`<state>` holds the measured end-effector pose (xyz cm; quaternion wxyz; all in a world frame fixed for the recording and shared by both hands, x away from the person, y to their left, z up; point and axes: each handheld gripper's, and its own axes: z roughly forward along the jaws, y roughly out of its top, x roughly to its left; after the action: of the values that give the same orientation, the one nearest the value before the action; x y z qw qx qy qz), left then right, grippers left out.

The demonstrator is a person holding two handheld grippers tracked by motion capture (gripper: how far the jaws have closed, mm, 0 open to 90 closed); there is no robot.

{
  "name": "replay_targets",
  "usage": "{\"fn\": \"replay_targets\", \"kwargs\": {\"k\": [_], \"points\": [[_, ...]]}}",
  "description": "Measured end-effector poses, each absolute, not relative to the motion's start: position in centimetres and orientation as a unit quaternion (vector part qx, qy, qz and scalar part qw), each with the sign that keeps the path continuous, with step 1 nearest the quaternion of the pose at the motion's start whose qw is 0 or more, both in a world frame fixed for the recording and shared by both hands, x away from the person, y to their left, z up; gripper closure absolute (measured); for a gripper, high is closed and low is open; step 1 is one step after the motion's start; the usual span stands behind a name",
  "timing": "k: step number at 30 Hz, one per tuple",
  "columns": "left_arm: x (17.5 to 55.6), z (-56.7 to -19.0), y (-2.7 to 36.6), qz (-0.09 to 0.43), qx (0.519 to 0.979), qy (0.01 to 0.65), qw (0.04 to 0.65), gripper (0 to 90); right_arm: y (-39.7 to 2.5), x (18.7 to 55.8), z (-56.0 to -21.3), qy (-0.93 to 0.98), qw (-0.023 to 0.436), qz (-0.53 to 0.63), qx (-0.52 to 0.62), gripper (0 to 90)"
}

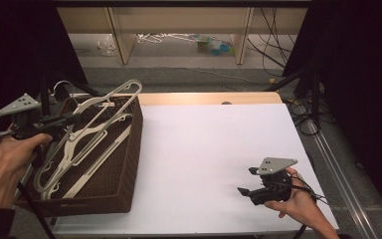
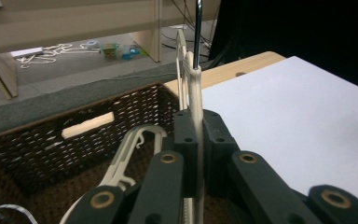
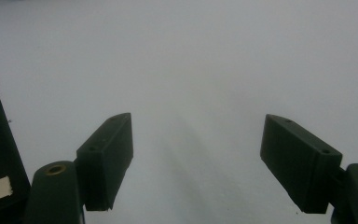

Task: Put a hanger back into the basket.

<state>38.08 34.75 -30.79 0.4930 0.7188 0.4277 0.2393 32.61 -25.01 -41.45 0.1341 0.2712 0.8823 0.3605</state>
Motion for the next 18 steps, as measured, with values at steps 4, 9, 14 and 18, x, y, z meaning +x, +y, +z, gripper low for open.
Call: {"fn": "replay_targets", "kwargs": {"k": [4, 9, 14, 18], "points": [[38.1, -31.6, 35.6, 0.241, 0.717, 0.433, 0.49, 85.5, -25.0, 32.6, -41.5, 0.882, 0.132, 0.359, 0.273, 26.3], [37.9, -32.6, 36.3, 0.238, 0.72, 0.435, 0.485, 85.5, -25.1, 32.6, -41.5, 0.883, 0.133, 0.36, 0.27, 26.3], [37.8, -33.7, 36.7, 0.231, 0.724, 0.443, 0.475, 85.5, -25.0, 32.6, -41.6, 0.883, 0.131, 0.359, 0.271, 26.3], [37.9, -34.6, 36.8, 0.212, 0.724, 0.456, 0.471, 85.5, -25.0, 32.6, -41.7, 0.884, 0.13, 0.359, 0.271, 26.3]]}}
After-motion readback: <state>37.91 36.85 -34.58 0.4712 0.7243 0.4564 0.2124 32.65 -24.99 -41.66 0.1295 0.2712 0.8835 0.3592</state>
